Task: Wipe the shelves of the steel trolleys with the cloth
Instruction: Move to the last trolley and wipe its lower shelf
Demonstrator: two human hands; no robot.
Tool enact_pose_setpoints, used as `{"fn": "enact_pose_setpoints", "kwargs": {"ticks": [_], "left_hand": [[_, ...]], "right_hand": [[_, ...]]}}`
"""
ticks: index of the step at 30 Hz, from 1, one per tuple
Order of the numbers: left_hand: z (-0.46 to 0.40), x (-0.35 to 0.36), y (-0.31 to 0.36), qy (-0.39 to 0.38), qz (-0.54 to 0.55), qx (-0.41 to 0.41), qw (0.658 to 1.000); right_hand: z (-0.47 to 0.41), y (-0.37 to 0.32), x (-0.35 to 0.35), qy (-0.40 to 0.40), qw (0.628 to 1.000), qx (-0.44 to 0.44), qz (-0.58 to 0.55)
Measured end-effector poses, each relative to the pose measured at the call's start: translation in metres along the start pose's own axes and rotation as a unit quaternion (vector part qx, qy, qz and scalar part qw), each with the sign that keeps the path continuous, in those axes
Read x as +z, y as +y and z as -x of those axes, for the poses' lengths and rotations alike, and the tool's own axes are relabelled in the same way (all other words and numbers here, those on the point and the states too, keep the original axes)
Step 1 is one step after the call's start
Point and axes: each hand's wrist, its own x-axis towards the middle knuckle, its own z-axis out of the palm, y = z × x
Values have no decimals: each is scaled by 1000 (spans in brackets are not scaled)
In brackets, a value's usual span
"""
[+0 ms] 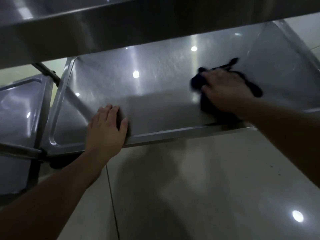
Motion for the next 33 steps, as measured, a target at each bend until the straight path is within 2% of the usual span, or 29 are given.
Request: {"fn": "enact_pose_setpoints", "kwargs": {"ticks": [3, 5, 8, 10, 12, 17, 21, 25, 27, 30, 32, 33], "left_hand": [[-5, -4, 1, -26, -30, 5, 999], [-9, -6, 3, -43, -40, 1, 998], [-12, -10, 30, 2, -20, -7, 1000], [-11, -7, 63, 44, -5, 28, 999], [-11, 2, 94, 42, 31, 44, 998], [-13, 19, 118, 6, 44, 22, 999], [-14, 21, 112, 5, 29, 30, 999], [-12, 21, 116, 14, 39, 21, 999], [-11, 22, 115, 12, 34, 28, 999], [-10, 22, 114, 12, 30, 37, 999], [-10, 23, 114, 16, 26, 40, 999], [-10, 24, 115, 17, 25, 41, 999]], "right_hand": [[18, -50, 18, -61, 986, -155, 19], [19, -65, 24, -70, 975, -207, 28], [18, -63, 23, -65, 974, -214, 26], [17, -61, 25, -59, 975, -213, 24], [17, -62, 27, -56, 977, -207, 22], [13, -14, 16, -46, 994, -99, -10], [10, 88, -10, -5, 998, 69, -11], [28, 185, -37, 9, 970, 243, -10], [30, 201, -42, 10, 964, 267, -8], [18, 187, -36, 7, 957, 289, -15], [2, 157, -31, 6, 967, 255, -19], [-6, 136, -29, 7, 978, 208, -16]]}}
